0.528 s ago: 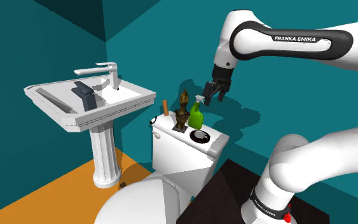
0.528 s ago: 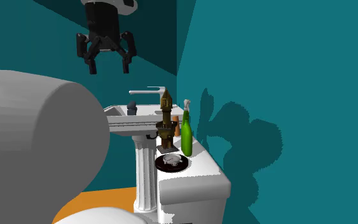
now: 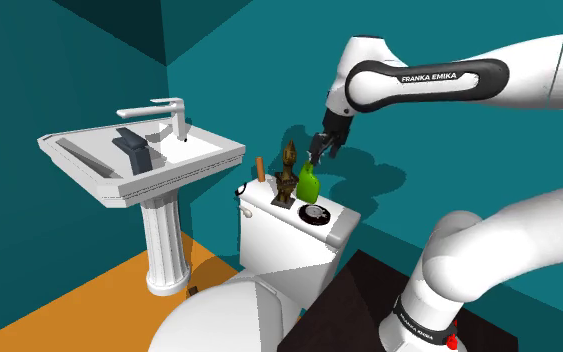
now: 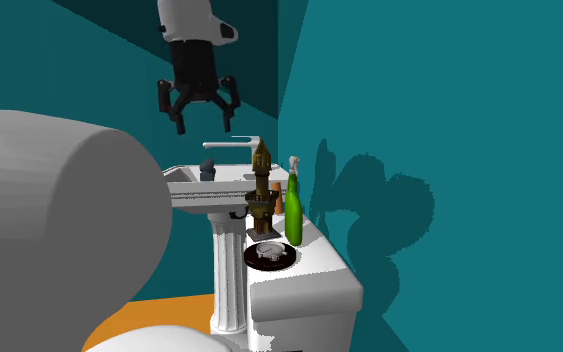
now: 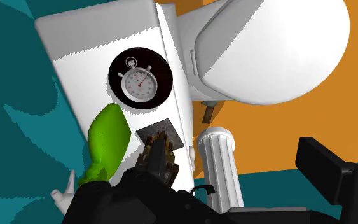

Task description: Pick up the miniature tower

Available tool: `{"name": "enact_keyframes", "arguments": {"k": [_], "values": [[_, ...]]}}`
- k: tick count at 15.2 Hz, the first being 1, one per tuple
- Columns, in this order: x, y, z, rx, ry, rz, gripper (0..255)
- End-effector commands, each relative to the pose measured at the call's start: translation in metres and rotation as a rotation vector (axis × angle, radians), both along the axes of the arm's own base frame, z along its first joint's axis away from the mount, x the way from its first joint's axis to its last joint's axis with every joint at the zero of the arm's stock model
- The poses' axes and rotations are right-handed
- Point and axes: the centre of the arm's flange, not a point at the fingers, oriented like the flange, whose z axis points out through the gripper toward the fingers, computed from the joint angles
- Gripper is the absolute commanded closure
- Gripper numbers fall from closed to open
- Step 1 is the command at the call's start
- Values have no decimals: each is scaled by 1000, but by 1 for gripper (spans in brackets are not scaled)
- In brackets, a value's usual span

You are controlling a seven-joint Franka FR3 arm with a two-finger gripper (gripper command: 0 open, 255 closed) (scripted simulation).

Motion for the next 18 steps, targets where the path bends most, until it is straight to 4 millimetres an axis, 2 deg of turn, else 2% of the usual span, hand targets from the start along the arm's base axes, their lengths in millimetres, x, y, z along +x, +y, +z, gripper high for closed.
{"name": "enact_keyframes", "arguments": {"k": [1,9,16,18], "values": [[15,-15,-8,-18,-40,23,0],[82,-62,-33,-84,-180,109,0],[147,-99,-46,-142,-303,184,0],[154,-103,-52,-148,-317,192,0]]}}
